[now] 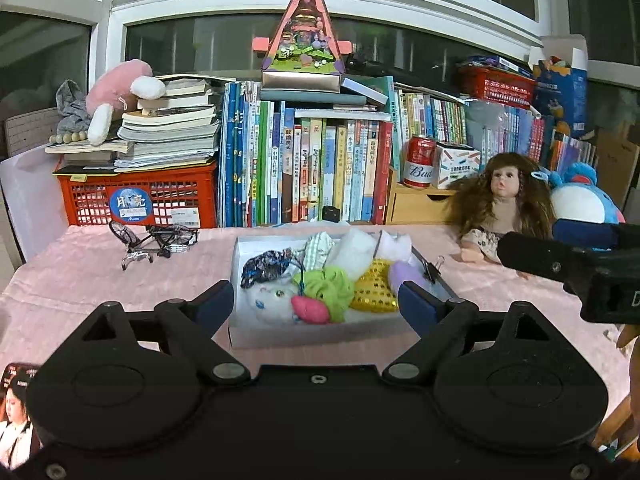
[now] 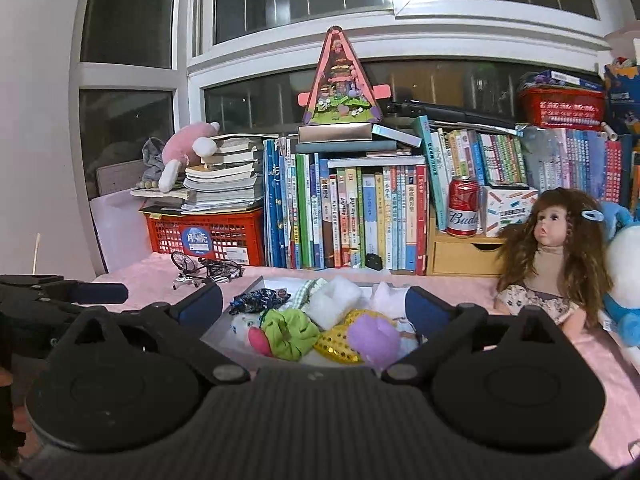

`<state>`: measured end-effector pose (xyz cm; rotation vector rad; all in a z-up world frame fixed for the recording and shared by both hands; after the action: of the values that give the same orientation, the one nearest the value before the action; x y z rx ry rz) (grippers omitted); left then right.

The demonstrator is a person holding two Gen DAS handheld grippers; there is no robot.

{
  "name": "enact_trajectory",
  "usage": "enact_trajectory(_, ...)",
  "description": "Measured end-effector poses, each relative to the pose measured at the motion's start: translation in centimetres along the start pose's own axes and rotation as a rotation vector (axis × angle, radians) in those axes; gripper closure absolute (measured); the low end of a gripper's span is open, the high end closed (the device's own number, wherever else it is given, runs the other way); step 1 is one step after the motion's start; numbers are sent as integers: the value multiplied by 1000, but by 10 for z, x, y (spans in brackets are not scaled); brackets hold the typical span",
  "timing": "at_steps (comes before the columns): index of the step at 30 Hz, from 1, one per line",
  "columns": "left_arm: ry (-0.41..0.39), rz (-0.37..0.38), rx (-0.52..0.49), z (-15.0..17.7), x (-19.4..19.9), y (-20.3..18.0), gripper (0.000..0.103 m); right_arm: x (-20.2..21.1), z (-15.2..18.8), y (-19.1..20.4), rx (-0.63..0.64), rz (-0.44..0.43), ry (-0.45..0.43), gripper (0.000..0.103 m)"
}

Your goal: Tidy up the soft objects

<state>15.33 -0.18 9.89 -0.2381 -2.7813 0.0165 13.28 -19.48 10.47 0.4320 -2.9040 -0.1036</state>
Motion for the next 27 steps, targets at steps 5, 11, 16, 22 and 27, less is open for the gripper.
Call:
enact_trajectory(5,-13,-14,29,21,16,1,14,15,14,-1,-7,26,-18,1)
enact_trajectory(11,-13,-35,20,45,31,6,14,38,32,-8,-32,72,-55,1)
enact_trajectory(16,-24,-76,30,61,43,15,13,48,50,-6,-19,96,-57,1)
enact_trajectory(22,-23,-96,45,80,49,20,13,51,73,2,8,108,-35,1)
enact_trajectory(27,-6,-114,27,97,52,21,13,53,91,8,34,117,-10,0)
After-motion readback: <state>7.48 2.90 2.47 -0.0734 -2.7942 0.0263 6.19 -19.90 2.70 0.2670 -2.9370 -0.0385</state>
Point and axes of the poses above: each gripper's, at about its wrist camera, not at the fingertips, and x roughly against the way its jaws point, y to its left, z to its underside, the point moved 10 cm from there along -x, roughly the way its jaws point, and after that the axes turned 6 degrees about -y, right-handed, at the moved point
